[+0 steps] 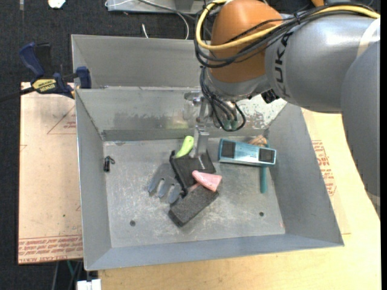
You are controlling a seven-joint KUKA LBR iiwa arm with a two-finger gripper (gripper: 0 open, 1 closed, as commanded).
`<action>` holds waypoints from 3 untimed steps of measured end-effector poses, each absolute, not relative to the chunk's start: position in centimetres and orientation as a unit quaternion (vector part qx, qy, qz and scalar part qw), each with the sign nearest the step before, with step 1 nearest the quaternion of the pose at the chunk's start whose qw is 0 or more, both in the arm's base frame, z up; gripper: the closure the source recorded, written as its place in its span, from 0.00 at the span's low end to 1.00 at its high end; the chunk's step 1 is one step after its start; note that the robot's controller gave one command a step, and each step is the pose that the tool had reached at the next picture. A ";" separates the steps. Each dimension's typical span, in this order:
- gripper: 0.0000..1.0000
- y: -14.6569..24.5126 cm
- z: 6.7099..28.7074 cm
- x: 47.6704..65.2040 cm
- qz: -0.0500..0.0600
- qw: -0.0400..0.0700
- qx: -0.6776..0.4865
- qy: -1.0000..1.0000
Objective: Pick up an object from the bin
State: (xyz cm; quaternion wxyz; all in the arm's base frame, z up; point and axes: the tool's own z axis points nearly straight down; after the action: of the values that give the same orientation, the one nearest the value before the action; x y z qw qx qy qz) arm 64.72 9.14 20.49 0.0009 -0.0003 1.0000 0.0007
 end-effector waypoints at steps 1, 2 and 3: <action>0.00 7.0 15.3 62.4 0.001 0.003 -0.026 1.000; 0.00 4.3 8.1 62.0 0.002 0.009 -0.104 0.994; 1.00 2.6 7.1 60.1 0.001 0.004 -0.184 0.983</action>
Offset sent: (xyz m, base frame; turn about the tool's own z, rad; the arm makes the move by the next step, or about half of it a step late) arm -0.0284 -0.0507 -0.1258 -0.2106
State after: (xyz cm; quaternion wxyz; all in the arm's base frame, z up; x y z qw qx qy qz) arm 60.09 2.60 7.10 0.0040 -0.1837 0.9830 0.0009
